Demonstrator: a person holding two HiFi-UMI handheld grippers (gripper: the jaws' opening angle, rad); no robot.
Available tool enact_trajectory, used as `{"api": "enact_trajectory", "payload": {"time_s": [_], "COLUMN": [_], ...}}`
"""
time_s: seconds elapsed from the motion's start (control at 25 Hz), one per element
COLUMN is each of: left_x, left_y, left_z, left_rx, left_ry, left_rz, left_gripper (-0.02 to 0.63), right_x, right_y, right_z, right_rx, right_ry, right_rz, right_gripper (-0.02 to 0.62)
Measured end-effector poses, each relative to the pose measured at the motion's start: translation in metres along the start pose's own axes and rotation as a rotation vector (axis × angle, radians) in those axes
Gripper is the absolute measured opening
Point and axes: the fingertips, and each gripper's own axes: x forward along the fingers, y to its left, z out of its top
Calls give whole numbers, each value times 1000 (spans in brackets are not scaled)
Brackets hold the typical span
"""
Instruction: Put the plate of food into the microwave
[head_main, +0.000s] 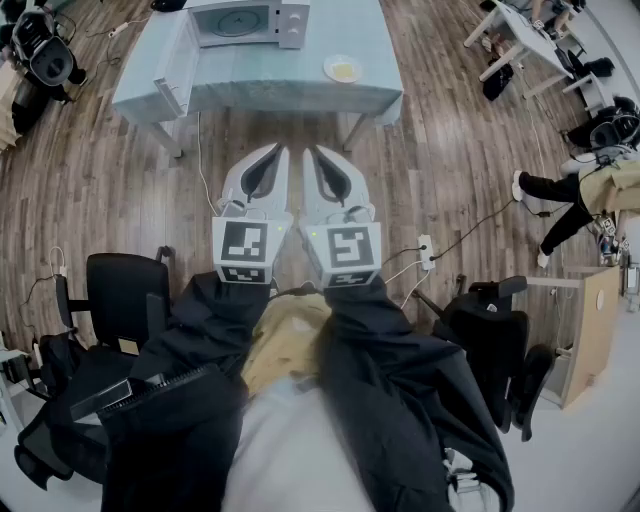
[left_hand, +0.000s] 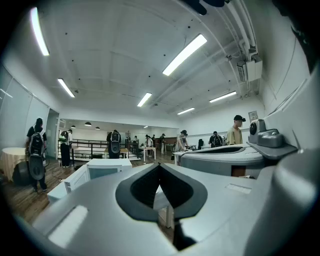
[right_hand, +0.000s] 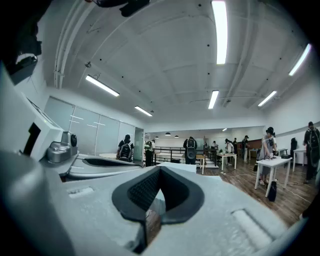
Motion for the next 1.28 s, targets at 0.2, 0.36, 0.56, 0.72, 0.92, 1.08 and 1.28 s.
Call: {"api": "enact_trajectory", "payload": {"time_s": [0.2, 0.36, 0.56, 0.72, 0.92, 1.08, 1.28], "left_x": [-4, -10, -22, -31, -41, -47, -51], "left_y": [2, 4, 10, 15, 25, 30, 38], "left_z": [-1, -3, -6, -12, -18, -24, -33], "left_rx": [-1, 1, -4, -10, -17, -22, -34], "left_ry": [1, 3, 5, 13, 20, 26, 41], "left_rz": [-5, -7, -2, 1, 4, 1, -10], "left_gripper": [-5, -3, -5, -5, -3, -5, -4], "right_x": [-2, -3, -6, -6, -5, -4, 0], "right_y": [5, 13, 26, 35, 49, 58, 68], "right_z": [2, 1, 0, -3, -10, -14, -23], "right_rx": [-10, -7, 3, 8, 11, 4, 10], "right_ry": [-11, -11, -16, -13, 2, 4, 21], "right_rz": [-3, -2, 3, 3, 5, 4, -5], "right_gripper": [-6, -6, -5, -5, -4, -3, -3]}}
